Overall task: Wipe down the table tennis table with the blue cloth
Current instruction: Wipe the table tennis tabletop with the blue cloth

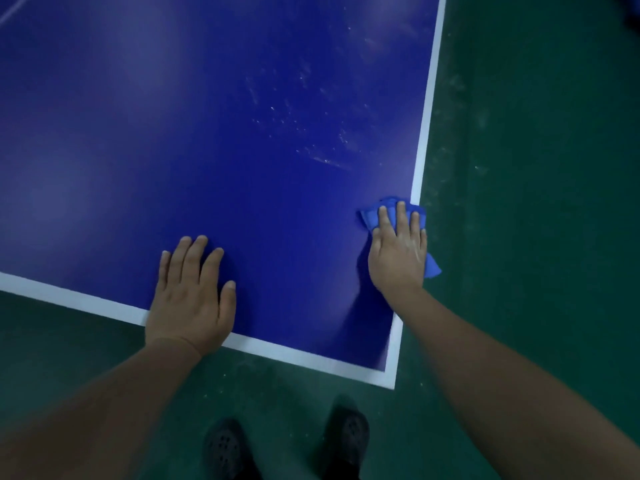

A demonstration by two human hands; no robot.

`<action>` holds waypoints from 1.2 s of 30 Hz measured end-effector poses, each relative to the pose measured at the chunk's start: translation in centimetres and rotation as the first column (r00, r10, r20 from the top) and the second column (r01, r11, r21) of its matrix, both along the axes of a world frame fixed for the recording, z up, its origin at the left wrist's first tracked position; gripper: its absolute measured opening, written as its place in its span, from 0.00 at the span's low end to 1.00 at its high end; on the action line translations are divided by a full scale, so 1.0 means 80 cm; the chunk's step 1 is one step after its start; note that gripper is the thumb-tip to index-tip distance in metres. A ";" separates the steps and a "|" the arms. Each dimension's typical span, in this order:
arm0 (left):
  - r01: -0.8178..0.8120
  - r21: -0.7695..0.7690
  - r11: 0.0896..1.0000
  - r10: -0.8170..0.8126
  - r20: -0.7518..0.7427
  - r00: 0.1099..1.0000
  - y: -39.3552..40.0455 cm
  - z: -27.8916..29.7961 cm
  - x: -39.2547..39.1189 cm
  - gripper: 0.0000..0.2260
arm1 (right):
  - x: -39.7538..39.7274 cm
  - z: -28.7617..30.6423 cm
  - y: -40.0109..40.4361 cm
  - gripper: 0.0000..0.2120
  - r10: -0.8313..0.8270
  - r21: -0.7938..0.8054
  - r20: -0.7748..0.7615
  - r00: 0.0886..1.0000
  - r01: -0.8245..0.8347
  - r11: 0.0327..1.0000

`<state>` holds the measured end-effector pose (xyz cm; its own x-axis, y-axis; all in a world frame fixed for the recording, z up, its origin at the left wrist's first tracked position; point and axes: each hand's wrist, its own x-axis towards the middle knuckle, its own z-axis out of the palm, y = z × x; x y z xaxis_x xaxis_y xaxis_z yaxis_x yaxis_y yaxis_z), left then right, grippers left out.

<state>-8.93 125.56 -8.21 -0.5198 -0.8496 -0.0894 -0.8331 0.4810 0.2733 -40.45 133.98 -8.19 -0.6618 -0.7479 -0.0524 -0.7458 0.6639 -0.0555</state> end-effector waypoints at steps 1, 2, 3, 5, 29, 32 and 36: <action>-0.001 -0.001 1.000 0.001 0.000 1.000 0.000 0.001 0.000 0.29 | 0.001 0.000 -0.010 0.23 -0.033 -0.002 -0.007 0.999 0.033 0.999; -0.003 0.001 1.000 0.003 -0.001 1.000 0.000 0.002 -0.001 0.29 | 0.005 0.002 -0.016 0.23 -0.037 -0.006 -0.012 0.999 0.037 0.999; -0.007 0.006 1.000 0.007 0.001 1.000 0.000 0.004 -0.002 0.29 | 0.012 0.004 -0.021 0.23 -0.005 -0.012 -0.013 1.000 0.005 1.000; -0.021 0.010 1.000 0.021 0.015 1.000 0.000 0.007 -0.005 0.29 | 0.030 0.008 -0.030 0.22 0.146 -0.022 -0.013 0.989 -0.146 0.989; -0.530 0.016 0.848 0.530 -0.004 0.848 0.044 0.005 -0.179 0.29 | -0.235 0.007 -0.216 0.23 0.240 -0.055 0.014 0.971 -0.239 0.969; -0.532 0.029 0.846 0.532 -0.023 0.846 0.044 0.006 -0.180 0.29 | -0.197 0.008 -0.214 0.24 0.215 -0.087 -0.002 0.977 -0.214 0.973; -0.536 0.024 0.844 0.537 -0.041 0.843 0.044 0.004 -0.178 0.29 | -0.076 -0.004 -0.150 0.24 0.747 -0.100 -0.007 0.665 -0.743 0.661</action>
